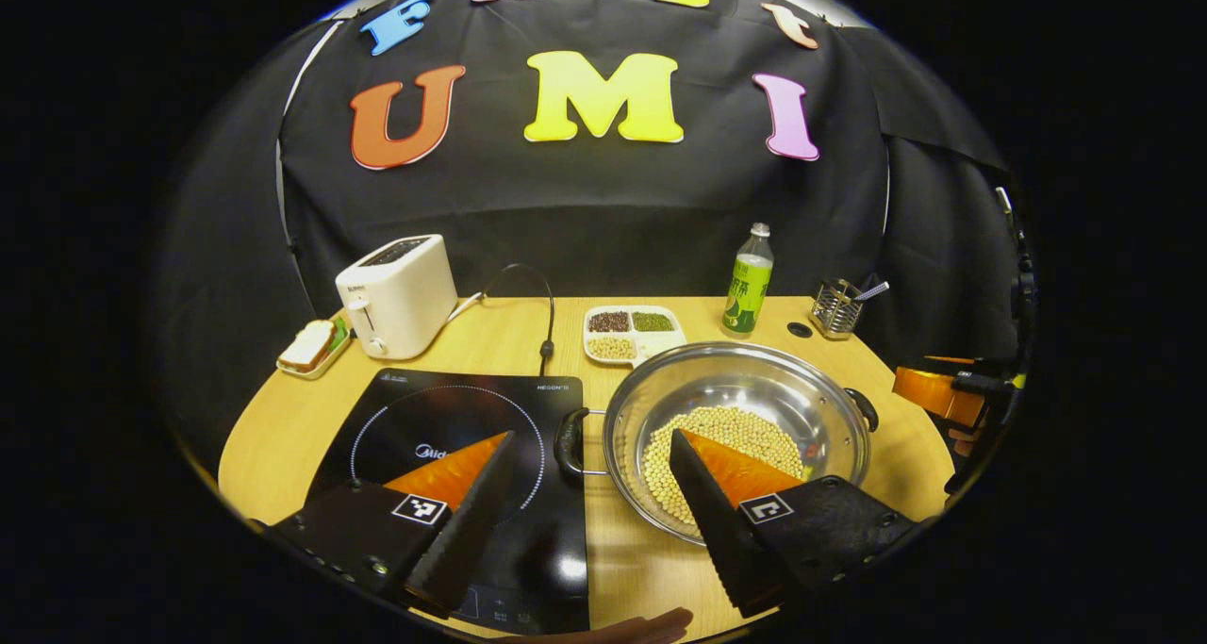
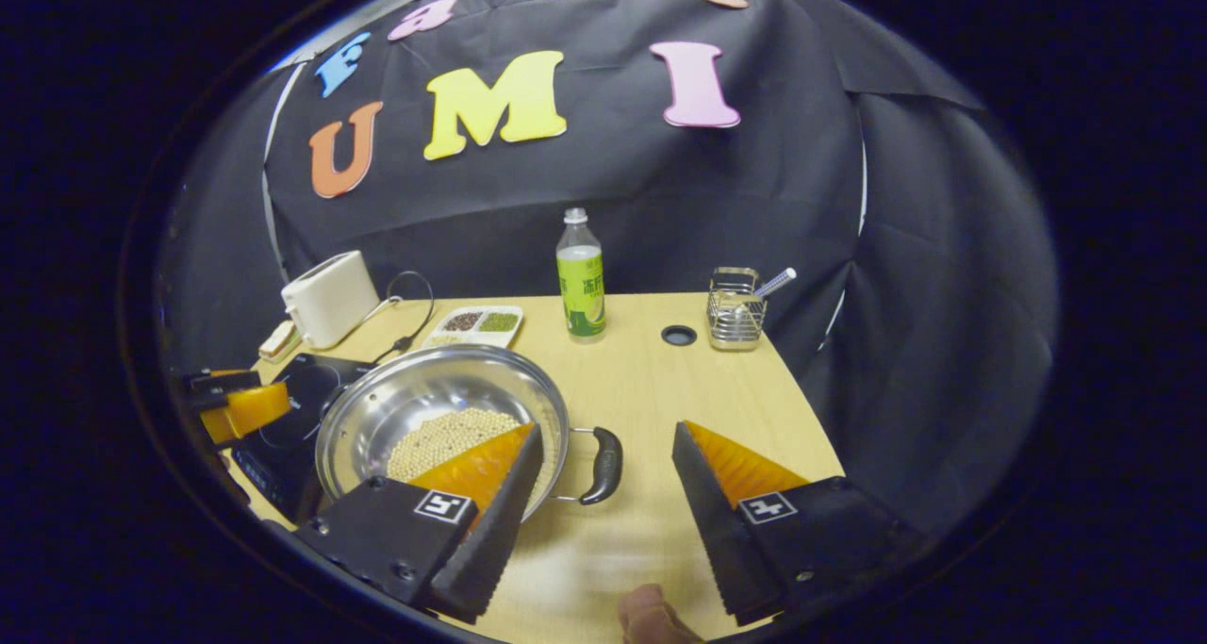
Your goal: First push the handle of the pot to place it horizontally, then grasp the pot with both hands and set it on the induction cooktop.
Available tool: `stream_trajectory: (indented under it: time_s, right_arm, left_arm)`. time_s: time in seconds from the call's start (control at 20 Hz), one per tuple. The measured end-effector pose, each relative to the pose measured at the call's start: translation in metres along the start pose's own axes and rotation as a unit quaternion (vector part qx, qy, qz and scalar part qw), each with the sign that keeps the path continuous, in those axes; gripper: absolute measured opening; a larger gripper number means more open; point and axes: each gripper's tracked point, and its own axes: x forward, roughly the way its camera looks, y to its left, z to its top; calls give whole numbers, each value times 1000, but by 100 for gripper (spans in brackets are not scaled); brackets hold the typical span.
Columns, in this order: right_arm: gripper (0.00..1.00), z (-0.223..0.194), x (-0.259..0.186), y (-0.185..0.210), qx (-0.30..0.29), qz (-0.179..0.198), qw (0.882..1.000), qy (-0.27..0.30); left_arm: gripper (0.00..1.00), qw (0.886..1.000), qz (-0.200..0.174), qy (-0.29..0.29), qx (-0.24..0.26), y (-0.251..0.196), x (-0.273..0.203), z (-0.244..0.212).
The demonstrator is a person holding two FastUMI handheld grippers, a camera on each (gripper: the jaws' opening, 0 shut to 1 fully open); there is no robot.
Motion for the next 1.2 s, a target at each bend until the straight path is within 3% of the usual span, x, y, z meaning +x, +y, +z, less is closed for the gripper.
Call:
stream_trajectory:
  time_s: [0.1, 0.25, 0.3, 0.35, 0.65, 0.95, 1.0, 1.05, 1.1, 1.2]
  right_arm:
    - [100, -4, 8, 3, 22, 5, 1000, 3]
    - [98, -14, 22, 1, 38, 0, 999, 14]
    - [98, -16, 27, 2, 39, 1, 999, 18]
    - [98, -17, 32, 3, 40, 1, 999, 21]
    - [97, -33, 58, -7, 43, -28, 998, 42]
    - [94, -38, 67, 2, 32, -18, 998, 56]
    - [94, -40, 67, 3, 30, -16, 998, 62]
    - [87, -42, 68, 3, 29, -16, 997, 69]
    - [85, -44, 68, 4, 32, -15, 997, 74]
    - [83, -45, 67, 9, 38, -6, 996, 81]
  left_arm:
    - [96, 1000, -3, 7, -3, -1, 12, -3]
    - [97, 1000, -12, 13, -9, -2, 30, -6]
    - [88, 1000, -14, 15, -10, -3, 35, -7]
    - [96, 1000, -14, 18, -9, -2, 39, -9]
    - [96, 999, -20, 34, -13, -2, 67, -18]
    - [94, 997, -36, 66, -28, -1, 89, -34]
    - [90, 997, -23, 67, -28, 6, 90, -36]
    - [75, 997, -22, 65, -30, 9, 93, -34]
    - [66, 997, -27, 67, -39, 9, 94, -33]
    - [64, 995, -38, 71, -60, 9, 95, -31]
